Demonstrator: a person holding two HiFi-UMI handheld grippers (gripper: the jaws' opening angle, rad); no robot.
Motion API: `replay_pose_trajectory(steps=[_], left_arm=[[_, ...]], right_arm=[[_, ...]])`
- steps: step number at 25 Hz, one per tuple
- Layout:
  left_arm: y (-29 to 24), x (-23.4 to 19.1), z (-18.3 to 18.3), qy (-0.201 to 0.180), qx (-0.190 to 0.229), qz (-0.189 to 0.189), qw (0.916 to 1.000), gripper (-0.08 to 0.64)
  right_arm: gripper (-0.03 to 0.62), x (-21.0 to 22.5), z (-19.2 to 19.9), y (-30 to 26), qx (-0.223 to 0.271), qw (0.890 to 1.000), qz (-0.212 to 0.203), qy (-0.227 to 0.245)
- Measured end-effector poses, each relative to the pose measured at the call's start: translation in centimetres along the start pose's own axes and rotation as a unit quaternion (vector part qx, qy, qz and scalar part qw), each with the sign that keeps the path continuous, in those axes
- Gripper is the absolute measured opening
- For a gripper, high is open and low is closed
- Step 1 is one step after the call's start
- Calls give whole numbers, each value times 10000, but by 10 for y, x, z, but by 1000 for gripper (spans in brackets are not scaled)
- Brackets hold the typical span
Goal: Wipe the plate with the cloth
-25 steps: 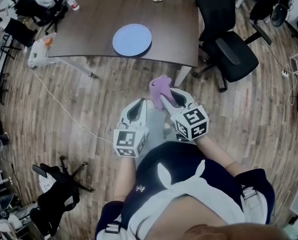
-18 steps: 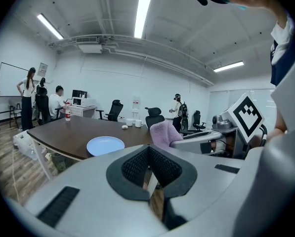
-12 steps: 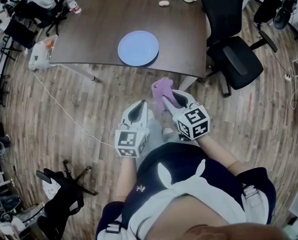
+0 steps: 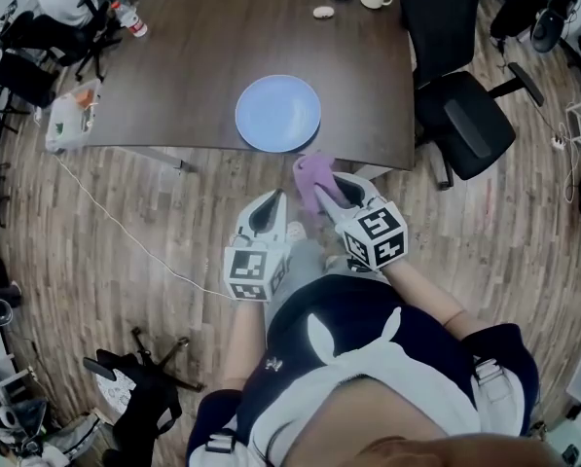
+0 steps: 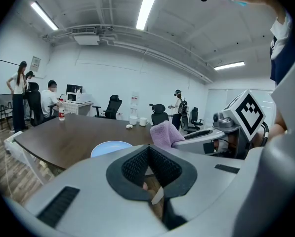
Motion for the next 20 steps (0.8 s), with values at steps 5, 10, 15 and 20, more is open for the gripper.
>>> replay_pose_trajectory(steps=[5, 10, 15, 20], left_arm=[[-20, -41, 1, -3, 29, 74, 10000, 5], [-32, -78, 9, 15, -38, 214, 9998, 5], [-38, -105, 23, 31, -75, 285, 9996, 5], [-50, -110, 32, 201, -179, 392, 9989, 5]], right_arm=[[115, 5, -16, -37, -50, 9997, 248, 2], [115, 7, -25, -70, -114, 9982, 580, 44], [115, 7, -27, -88, -64, 9966, 823, -36], [115, 12, -22, -93, -188, 9952, 944, -157]])
Point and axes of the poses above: the fingertips, and each gripper's own axes: y backward along the fingers, x to its right, z out of its underside, the point moved 4 cm from there along y, backward along the fingers, and after that the axes turned 15 degrees about -y, right-handed, at the moved point
